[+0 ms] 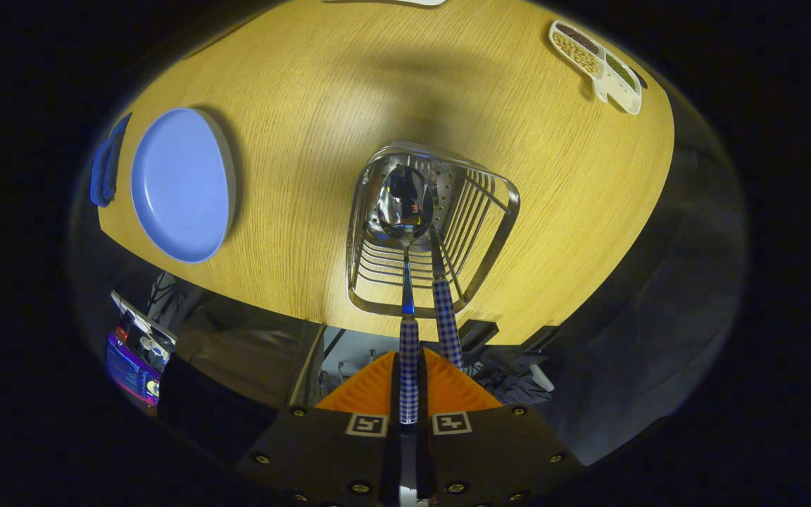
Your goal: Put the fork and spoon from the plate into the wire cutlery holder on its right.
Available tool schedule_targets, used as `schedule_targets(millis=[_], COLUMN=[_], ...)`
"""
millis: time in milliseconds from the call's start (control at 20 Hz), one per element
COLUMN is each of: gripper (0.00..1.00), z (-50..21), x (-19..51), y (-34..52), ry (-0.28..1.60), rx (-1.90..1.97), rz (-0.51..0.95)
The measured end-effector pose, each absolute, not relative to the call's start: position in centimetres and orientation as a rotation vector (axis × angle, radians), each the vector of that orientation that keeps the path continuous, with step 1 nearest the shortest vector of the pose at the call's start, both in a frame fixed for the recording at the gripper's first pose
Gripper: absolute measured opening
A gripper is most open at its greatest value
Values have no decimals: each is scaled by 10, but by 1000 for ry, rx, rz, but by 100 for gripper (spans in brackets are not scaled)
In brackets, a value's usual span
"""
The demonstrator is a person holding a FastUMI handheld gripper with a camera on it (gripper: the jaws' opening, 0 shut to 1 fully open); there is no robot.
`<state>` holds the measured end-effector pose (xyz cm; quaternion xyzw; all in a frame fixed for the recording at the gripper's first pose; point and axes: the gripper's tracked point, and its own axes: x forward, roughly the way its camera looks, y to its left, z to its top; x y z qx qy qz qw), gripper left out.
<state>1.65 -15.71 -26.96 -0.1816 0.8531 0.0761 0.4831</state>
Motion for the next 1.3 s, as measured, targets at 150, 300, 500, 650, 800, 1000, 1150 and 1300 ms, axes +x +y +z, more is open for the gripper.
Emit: schedule_targets(millis=[150,300,500,650,800,1000,1150,1300], gripper=[10,11,11,18,26,26,26,26], z=[-267,-264,-259,-245,-228,-207,-193,-182], x=[26,32,41,47,55,50,36,26], y=[-157,-159,-158,-157,-148,-112,-85,-74], ry=[2067,2054,2014,1962,1833,1589,1425,1274], rx=[-454,-454,-441,-441,-402,-274,-192,-184], rz=[179,176,179,194,203,247,275,264])
